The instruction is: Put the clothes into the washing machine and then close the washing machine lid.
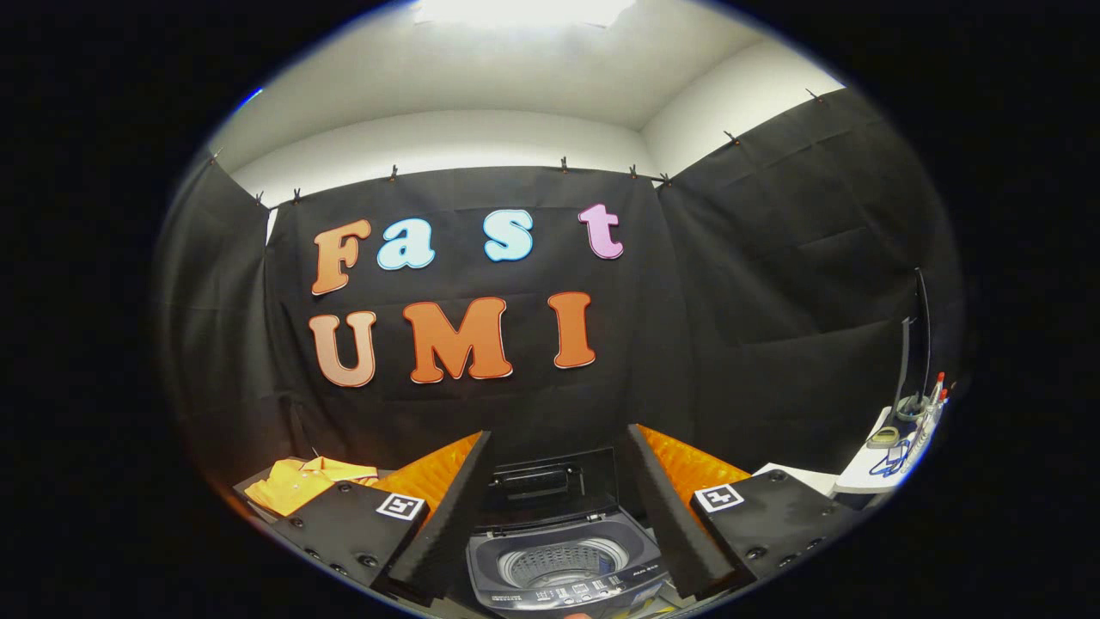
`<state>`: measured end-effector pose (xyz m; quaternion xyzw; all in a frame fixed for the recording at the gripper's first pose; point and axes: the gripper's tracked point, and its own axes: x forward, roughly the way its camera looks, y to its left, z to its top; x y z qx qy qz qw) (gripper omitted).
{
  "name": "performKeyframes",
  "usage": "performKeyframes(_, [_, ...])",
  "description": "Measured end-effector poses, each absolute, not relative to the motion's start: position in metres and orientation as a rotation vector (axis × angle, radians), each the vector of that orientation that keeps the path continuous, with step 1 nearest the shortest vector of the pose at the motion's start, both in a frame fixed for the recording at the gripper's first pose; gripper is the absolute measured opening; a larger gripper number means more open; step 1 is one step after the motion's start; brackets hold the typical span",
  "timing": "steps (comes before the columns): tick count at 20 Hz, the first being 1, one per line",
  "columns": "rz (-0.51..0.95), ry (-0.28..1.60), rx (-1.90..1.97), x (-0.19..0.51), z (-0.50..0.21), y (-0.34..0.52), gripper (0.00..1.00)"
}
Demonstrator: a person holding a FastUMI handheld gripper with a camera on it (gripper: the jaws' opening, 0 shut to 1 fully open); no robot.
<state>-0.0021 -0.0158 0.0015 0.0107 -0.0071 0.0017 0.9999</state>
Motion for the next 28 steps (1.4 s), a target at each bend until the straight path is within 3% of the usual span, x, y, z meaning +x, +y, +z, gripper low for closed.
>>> performKeyframes(18, [0.023, -0.045, 0.025, 0.005, 0.016, 0.002, 0.98])
performKeyframes(28, [0.218, -0.072, 0.061, 0.031, 0.04, 0.119, 0.98])
